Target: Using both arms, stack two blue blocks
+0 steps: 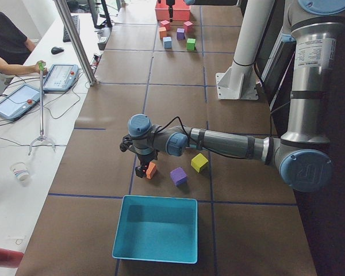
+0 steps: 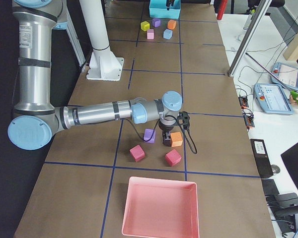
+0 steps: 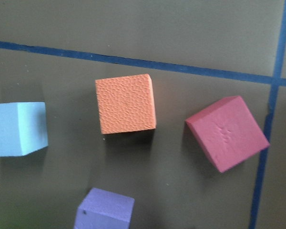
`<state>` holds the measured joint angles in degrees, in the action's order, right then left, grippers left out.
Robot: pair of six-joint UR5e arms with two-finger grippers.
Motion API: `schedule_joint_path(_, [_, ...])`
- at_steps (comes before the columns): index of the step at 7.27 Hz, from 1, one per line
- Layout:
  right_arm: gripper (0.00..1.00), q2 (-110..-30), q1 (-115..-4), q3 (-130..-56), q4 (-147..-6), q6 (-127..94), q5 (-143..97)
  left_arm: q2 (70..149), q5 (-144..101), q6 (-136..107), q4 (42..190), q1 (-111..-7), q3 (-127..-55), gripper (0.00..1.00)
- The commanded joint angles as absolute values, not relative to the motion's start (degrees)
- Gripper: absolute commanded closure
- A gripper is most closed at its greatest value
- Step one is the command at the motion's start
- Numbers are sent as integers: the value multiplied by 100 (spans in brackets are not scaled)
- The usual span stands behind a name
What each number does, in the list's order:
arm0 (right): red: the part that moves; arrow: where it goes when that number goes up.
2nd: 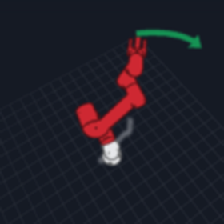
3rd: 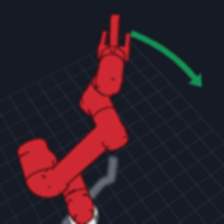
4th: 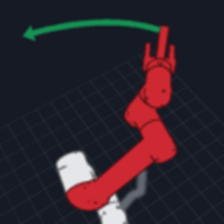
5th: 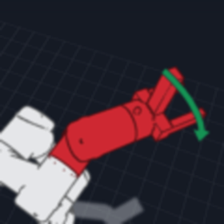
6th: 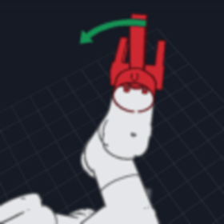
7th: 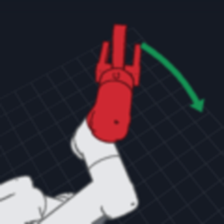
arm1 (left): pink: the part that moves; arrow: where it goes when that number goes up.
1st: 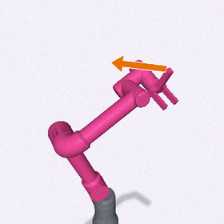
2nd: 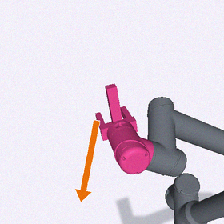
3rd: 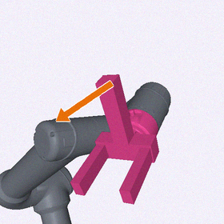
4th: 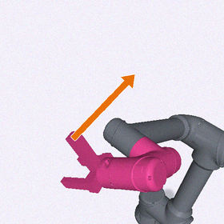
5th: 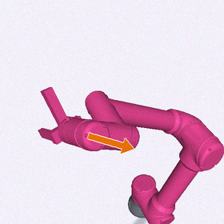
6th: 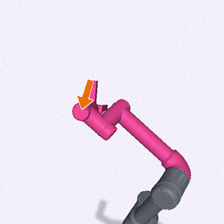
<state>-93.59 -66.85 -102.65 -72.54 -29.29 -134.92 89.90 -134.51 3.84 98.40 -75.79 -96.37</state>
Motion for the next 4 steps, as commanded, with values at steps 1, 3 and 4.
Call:
schedule_joint_path(1, [0, -9299, -5944, -10266, -6357, -4023, -12775, 9000, -13483, 62, 9844, -7567, -9729, 0])
schedule_joint_path(3, [0, -8923, -5514, -10004, -6311, -4217, -12509, 9009, -13491, 35, 9835, -7559, -9834, 0])
schedule_joint_path(4, [0, -8703, -5311, -9932, -6311, -4419, -12376, 9009, -13483, 44, 9835, -7559, -9826, 0])
